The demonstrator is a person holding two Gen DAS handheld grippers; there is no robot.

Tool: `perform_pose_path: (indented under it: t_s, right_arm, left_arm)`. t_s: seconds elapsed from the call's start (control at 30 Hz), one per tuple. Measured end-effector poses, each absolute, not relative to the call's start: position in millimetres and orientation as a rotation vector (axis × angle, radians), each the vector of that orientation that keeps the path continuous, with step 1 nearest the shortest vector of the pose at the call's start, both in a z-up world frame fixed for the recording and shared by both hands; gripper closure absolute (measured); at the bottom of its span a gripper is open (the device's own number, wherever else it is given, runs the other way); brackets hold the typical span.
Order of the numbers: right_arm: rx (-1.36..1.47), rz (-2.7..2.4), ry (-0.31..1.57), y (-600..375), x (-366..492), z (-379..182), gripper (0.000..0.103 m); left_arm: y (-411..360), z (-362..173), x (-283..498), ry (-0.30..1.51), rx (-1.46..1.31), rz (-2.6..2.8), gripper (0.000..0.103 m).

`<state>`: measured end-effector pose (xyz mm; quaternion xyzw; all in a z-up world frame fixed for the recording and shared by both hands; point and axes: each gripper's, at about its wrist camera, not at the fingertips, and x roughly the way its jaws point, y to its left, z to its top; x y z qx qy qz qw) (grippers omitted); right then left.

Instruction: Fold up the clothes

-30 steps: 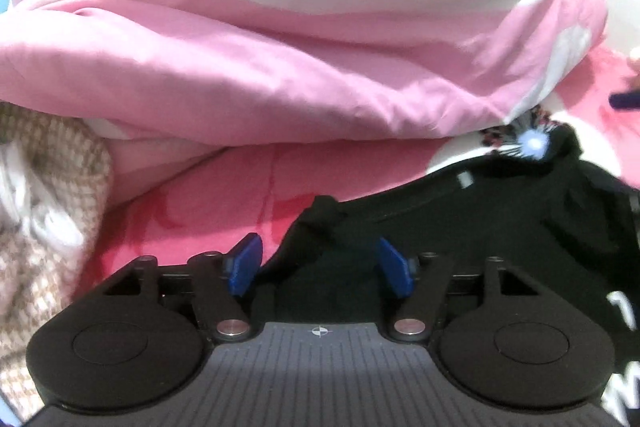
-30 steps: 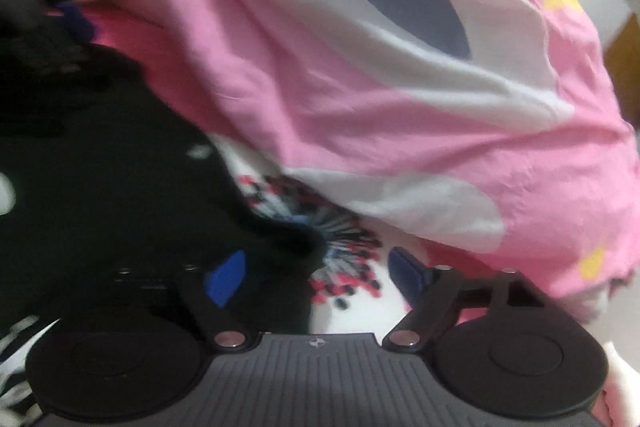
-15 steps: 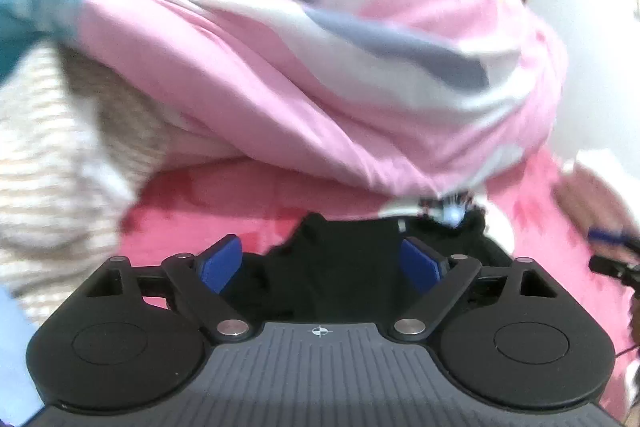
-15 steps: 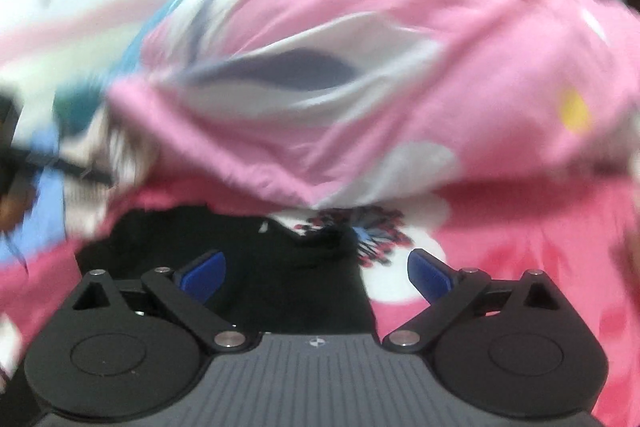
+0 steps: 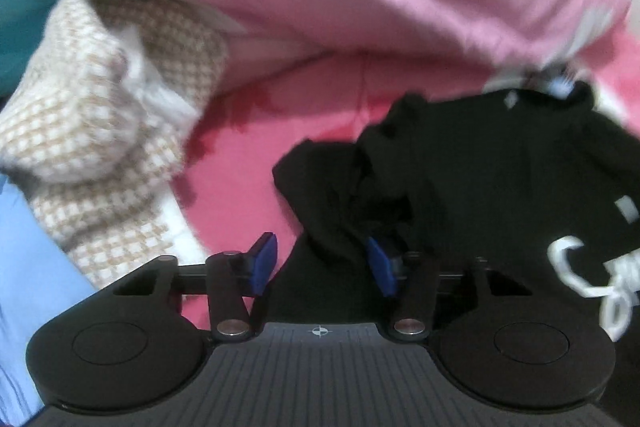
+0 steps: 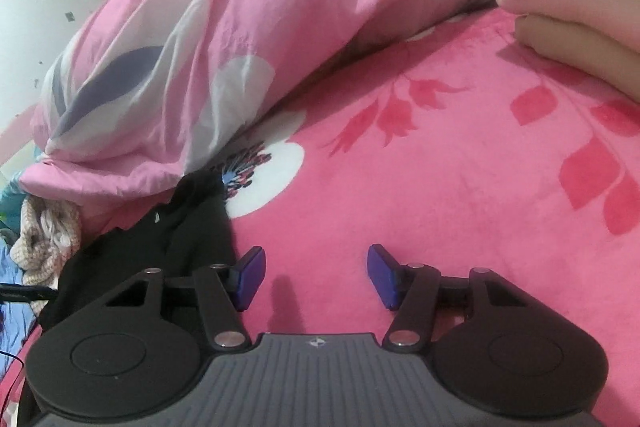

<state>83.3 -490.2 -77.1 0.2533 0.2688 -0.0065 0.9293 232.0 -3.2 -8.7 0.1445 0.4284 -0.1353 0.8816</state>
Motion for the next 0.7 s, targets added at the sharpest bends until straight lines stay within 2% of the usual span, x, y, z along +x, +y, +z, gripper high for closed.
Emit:
perform_pose_path:
  t_s: [0.07, 0.13, 0.2, 0.33, 0.43, 0.53, 0.57, 0.63, 0.7]
  right_arm:
    - [0.553, 0.0, 0.531, -495, 81, -80, 0.044]
    - [0.588, 0.009, 0.514, -501, 78, -82, 0.047]
    - [0.619, 0.018, 0.499, -505, 76, -84, 0.048]
    - [0.635, 0.027, 0.486, -508, 75, -86, 0.048]
    - [0.639, 0.03, 0.482, -508, 74, -86, 0.048]
    - [0.644, 0.034, 0.478, -508, 73, -86, 0.047]
    - [0.645, 0.035, 0.477, -509, 73, -86, 0.047]
    - [0.648, 0.037, 0.474, -509, 73, -86, 0.047]
    - [0.647, 0.036, 0.475, -509, 73, -86, 0.047]
  left_arm:
    - [-7, -14, 234, 0.91, 0.292, -0.253, 0.083]
    - [-10, -11, 234, 0.932, 0.287, -0.231, 0.092]
    - [-12, -2, 231, 0.966, 0.318, -0.211, 0.092]
    - [10, 49, 216, 0.987, 0.417, -0.162, 0.087]
    - [55, 105, 199, 0.978, 0.426, -0.056, 0.078]
    - [100, 145, 178, 0.93, 0.512, 0.101, 0.073]
    - [111, 151, 170, 0.903, 0.564, 0.151, 0.068]
    - [124, 149, 157, 0.863, 0.618, 0.193, 0.066]
    - [131, 131, 146, 0.847, 0.54, 0.139, 0.066]
